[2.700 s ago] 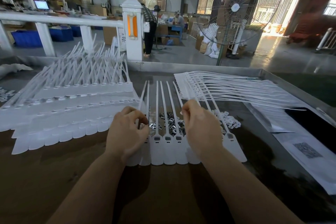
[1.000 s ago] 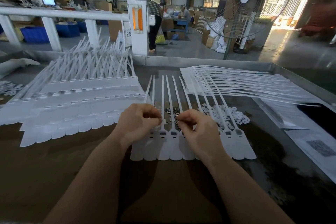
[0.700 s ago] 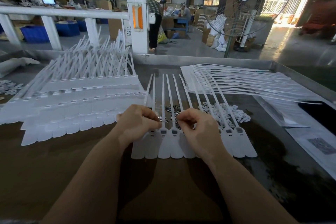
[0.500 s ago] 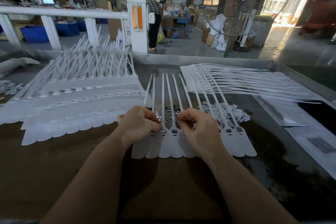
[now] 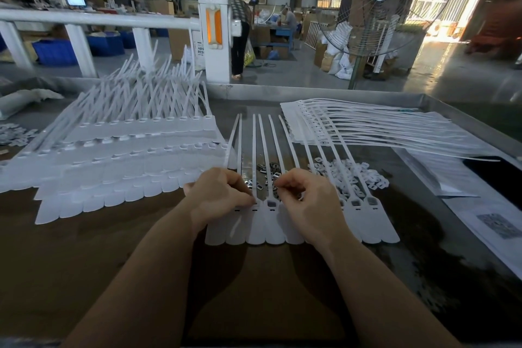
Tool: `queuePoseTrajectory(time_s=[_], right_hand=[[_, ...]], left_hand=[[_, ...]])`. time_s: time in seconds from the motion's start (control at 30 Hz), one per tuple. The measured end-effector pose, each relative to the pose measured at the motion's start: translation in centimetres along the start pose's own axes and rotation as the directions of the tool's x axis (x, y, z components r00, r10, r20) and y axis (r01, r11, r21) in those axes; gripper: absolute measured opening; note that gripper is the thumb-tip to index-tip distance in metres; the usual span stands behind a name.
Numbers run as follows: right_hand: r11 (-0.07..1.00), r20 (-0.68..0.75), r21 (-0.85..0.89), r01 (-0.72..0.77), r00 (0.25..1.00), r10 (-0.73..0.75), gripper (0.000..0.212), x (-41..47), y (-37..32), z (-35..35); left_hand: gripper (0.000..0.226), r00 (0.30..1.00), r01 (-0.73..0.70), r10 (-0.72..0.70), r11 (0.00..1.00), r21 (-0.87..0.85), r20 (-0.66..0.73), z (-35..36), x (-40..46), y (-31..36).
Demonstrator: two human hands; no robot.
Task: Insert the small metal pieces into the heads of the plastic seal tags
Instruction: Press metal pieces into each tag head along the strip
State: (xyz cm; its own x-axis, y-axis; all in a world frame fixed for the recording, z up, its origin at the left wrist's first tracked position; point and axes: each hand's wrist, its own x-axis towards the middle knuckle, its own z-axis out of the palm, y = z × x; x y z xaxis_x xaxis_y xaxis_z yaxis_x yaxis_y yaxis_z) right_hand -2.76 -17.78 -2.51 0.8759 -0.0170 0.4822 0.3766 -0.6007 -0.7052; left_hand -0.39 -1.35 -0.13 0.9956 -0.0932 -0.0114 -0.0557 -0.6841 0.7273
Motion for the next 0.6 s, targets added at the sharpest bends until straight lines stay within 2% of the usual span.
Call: queuePoseTrajectory(time_s=[0.4, 0.6], right_hand=[[1.000, -0.004, -0.006, 0.003, 1.000, -0.003, 0.013, 0.0, -0.1, 0.0], [0.999, -0.127, -0.044, 0.007, 0.992, -0.013, 0.012, -0.1, -0.3, -0.8]], left_hand=[[0.015, 0.999, 0.037, -0.038, 0.999, -0.026, -0.029, 0.7, 0.7, -0.2], [0.014, 0.997, 0.019, -0.019, 1.000, 0.001, -0.073, 1.1, 0.8, -0.3]])
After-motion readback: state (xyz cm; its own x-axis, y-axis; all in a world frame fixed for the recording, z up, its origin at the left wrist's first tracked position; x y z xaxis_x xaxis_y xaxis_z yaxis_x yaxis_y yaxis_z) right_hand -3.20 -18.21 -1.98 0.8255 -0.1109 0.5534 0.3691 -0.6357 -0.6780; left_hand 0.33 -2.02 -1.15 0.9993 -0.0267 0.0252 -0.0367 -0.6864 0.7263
